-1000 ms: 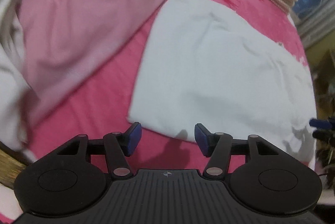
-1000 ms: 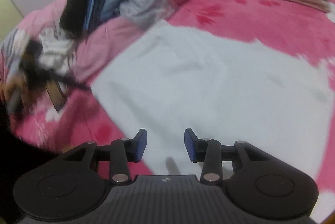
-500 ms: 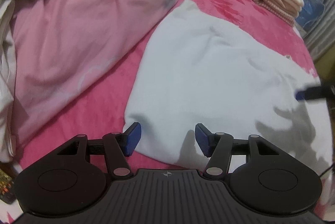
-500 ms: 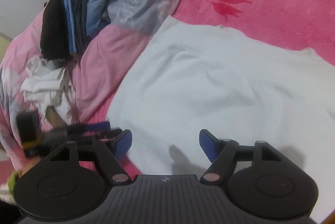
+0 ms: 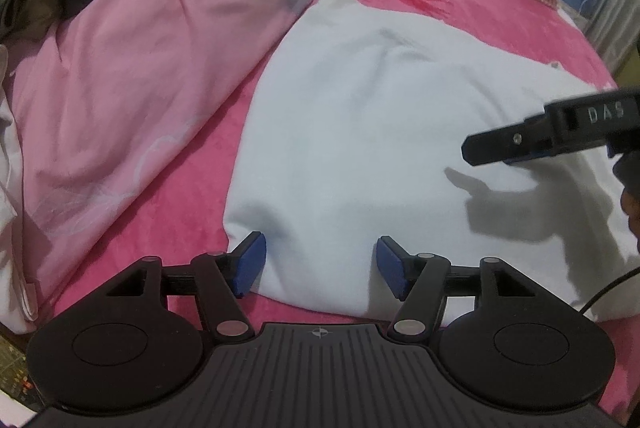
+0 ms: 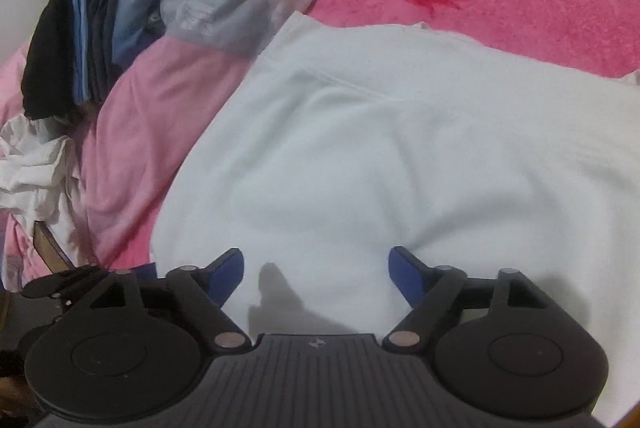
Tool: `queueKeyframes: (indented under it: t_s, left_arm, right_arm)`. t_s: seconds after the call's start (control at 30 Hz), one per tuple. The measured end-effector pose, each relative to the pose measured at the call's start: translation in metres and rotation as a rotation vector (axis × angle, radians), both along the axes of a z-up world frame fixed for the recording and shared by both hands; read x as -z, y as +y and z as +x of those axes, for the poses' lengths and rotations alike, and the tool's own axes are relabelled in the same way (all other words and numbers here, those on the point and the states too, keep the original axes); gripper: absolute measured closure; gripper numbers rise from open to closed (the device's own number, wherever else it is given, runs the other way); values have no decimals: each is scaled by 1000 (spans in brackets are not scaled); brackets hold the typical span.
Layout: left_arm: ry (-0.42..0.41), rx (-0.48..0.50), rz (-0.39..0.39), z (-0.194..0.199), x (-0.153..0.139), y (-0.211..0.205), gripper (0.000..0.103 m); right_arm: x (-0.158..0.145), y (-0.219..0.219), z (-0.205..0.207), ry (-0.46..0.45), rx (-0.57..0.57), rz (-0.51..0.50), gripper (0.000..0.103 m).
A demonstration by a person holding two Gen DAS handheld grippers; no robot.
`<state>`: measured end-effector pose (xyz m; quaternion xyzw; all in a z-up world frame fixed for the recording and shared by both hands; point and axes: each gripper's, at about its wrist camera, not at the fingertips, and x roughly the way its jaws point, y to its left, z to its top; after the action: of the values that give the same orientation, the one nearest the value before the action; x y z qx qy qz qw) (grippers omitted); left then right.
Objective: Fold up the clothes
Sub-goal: 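Lower both open tools onto the edge of the white sweatshirt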
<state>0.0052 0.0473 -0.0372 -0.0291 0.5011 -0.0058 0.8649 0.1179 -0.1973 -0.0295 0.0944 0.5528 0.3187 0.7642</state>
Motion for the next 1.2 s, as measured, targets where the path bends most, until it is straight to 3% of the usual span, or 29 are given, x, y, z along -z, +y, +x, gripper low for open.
queueKeyframes:
  t_s: [0.33,0.7,0.97,1.2]
  left_arm:
    - [1,19,51,-2,1,-8,35]
    - [6,27,68,-3,4,-8,34]
    - [-89,-47,-24,-13,-12,30,35]
    - [-117,-88,-112,5,2,50,40]
  right_arm:
    - [2,16,-10,-52,-43,-25,1]
    - [1,22,-12,-71,-50,-60,0]
    - [1,26,-18,-100,-62,-79,0]
    - [1,24,-19,-97,-53,-68,0]
